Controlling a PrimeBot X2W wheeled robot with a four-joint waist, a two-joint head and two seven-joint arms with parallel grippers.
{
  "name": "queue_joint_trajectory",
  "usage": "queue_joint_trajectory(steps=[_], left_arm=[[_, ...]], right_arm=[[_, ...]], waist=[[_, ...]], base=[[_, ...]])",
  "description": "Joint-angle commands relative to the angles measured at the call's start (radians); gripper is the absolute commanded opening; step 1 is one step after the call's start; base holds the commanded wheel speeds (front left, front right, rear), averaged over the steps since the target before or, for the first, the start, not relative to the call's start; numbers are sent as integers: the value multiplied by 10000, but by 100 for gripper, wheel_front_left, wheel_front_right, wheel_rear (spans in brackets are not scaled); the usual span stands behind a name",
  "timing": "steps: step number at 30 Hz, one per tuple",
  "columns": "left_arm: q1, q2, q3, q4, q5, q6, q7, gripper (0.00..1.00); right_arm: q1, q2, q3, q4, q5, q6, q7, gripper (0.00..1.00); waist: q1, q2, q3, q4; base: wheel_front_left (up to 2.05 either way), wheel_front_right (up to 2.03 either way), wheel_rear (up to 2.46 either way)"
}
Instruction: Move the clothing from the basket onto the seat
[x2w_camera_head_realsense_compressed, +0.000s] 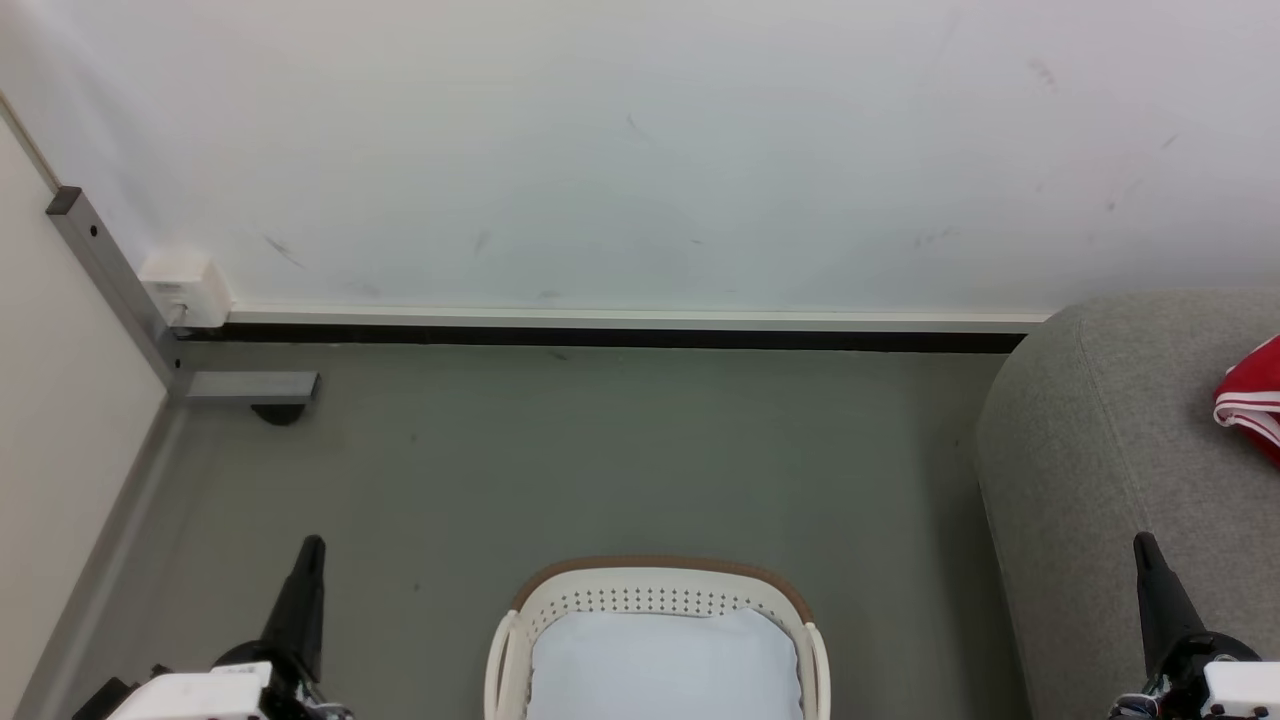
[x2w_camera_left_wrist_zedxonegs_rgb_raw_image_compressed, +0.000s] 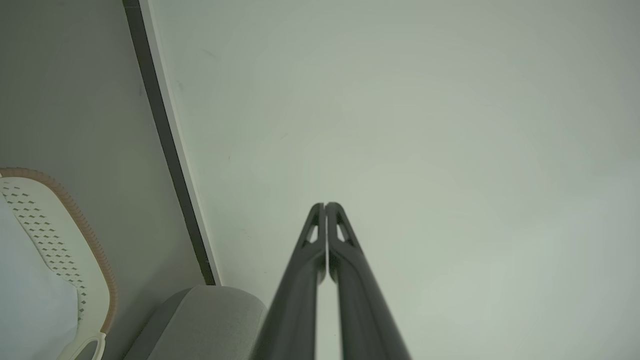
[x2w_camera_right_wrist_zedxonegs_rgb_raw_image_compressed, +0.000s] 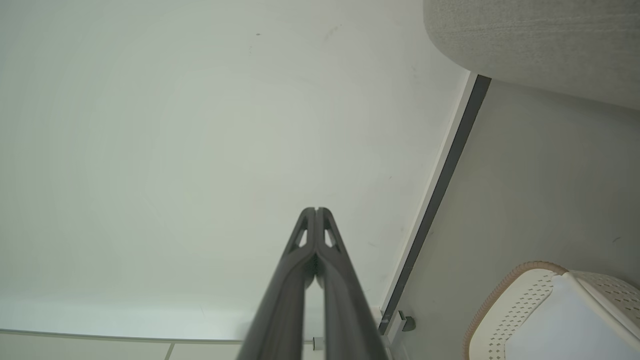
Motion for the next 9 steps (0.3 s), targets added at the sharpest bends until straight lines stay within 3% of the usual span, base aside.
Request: queue_joint_trajectory(steps=[1, 9], left_arm=[[-82, 30, 18, -36, -117, -45, 36, 0], [-82, 30, 18, -36, -117, -45, 36, 0]], right_arm=[[-131, -78, -38, -55, 4, -21, 42, 0], [-130, -78, -38, -55, 4, -21, 41, 0]], waist=[[0, 0, 0, 0], [0, 0, 0, 0]], base=[[0, 0, 0], [0, 0, 0]])
